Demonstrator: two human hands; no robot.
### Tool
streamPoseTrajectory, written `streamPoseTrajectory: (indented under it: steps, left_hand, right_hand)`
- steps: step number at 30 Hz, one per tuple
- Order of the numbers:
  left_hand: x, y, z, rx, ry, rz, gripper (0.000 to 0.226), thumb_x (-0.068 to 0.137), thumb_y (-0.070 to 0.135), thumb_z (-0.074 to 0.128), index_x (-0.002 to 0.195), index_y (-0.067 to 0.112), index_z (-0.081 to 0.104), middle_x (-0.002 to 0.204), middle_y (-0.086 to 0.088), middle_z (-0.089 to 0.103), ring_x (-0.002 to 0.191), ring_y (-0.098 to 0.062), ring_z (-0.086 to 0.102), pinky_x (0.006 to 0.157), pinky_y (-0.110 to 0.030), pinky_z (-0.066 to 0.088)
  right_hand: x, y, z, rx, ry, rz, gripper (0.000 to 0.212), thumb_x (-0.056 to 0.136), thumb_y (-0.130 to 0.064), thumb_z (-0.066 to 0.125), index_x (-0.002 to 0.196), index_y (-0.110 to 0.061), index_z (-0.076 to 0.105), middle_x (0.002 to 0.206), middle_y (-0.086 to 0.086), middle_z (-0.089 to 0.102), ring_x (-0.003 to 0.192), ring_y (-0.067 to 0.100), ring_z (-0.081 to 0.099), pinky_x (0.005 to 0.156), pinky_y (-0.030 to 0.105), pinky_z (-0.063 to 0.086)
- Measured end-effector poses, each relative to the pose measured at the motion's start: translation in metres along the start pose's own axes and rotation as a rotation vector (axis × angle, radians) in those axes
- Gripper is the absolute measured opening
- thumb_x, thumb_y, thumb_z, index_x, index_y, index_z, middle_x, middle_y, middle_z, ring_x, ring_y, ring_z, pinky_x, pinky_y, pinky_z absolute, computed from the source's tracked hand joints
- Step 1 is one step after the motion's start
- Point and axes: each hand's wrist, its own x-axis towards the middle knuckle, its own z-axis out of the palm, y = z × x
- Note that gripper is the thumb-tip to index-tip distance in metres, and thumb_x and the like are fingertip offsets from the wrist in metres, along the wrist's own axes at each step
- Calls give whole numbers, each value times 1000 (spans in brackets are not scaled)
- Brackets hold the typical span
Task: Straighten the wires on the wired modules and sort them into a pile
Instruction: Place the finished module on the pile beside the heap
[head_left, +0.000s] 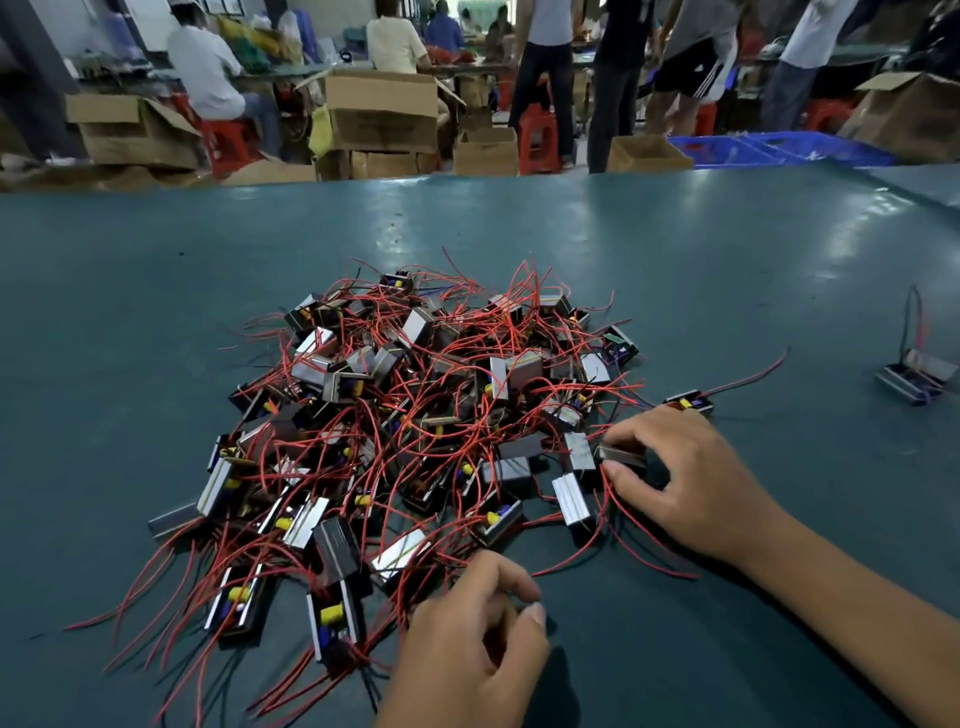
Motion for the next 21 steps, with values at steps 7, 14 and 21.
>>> streamPoseTrajectory:
  steps: [7,14,21]
  left_hand:
    - [-1,1,-2,-18,-34,-45,8,95,17,60,89,21,56,49,6,46,45,-5,43,53,-10,31]
    - [1,-2,2,-56,-5,-110,8,87,29,66,87,24,59,54,2,53,48,-4,47,54,-10,32]
    - [2,-3,2,-18,-23,-114,10,91,21,67,90,25,58,57,4,55,51,-3,48,56,-11,33]
  right_hand:
    - [-4,1,0,62,44,33,25,84,-46,54,89,-24,65,80,-16,60,79,8,53,79,24,39]
    - [-6,0,-5,278,138,22,17,86,-35,55,88,-21,65,71,-9,61,67,9,59,63,24,46]
    - [-6,-1,-8,451,148,83,12,91,-34,54,89,-29,64,67,-1,64,57,24,60,56,36,46]
